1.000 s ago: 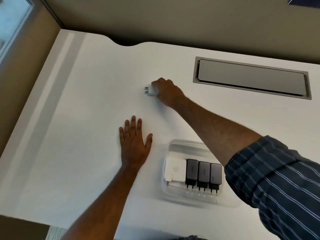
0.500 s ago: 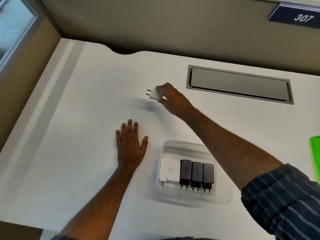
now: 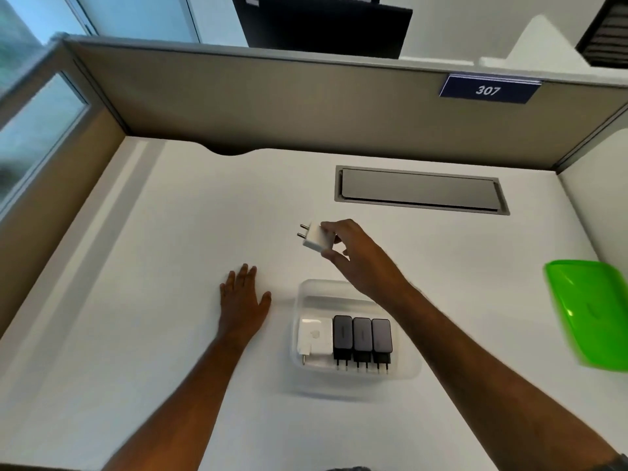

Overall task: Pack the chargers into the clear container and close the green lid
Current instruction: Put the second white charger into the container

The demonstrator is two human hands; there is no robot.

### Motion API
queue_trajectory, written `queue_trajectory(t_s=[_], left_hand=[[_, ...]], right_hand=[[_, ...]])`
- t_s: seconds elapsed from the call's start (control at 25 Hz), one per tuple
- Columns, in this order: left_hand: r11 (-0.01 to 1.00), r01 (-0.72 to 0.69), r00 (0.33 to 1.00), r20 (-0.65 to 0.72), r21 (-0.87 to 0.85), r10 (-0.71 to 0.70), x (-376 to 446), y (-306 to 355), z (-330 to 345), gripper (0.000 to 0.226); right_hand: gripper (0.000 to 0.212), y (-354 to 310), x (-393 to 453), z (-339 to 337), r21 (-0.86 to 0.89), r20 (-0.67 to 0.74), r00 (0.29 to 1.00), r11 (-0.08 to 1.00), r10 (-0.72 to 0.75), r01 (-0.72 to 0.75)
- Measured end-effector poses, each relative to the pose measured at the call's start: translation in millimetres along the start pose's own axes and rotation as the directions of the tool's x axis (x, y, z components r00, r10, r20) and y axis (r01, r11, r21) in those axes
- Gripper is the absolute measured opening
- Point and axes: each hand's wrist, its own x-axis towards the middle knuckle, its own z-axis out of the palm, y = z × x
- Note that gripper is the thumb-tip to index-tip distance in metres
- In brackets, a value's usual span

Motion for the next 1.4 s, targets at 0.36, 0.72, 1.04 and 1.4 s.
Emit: queue_trajectory(t_s=[0.36, 0.72, 1.04, 1.4], left_hand=[[0.877, 0.047, 0.999, 0.023, -0.479, -0.041, -55, 44, -11, 0.049], [0.768, 0.12, 0.986, 0.165, -0.629, -0.02, -85, 64, -5, 0.042], [0.782, 0.132, 0.982, 0.187, -0.609, -0.019, -93, 70, 1, 0.04], [0.822, 0.146, 0.973, 0.23, -0.551, -0.018, -87, 66, 2, 0.048]], right_hand=[[0.039, 7, -78, 15, -0.094, 0.146, 0.981, 0.989, 0.125, -0.112], [0.037, 29, -73, 66, -0.449, 0.187, 0.972, 0.892, 0.144, -0.046], [0.023, 35, -70, 90, -0.447, 0.198, 0.969, 0.894, 0.145, -0.042], [0.023, 41, -76, 90, -0.296, 0.206, 0.96, 0.947, 0.19, -0.124]])
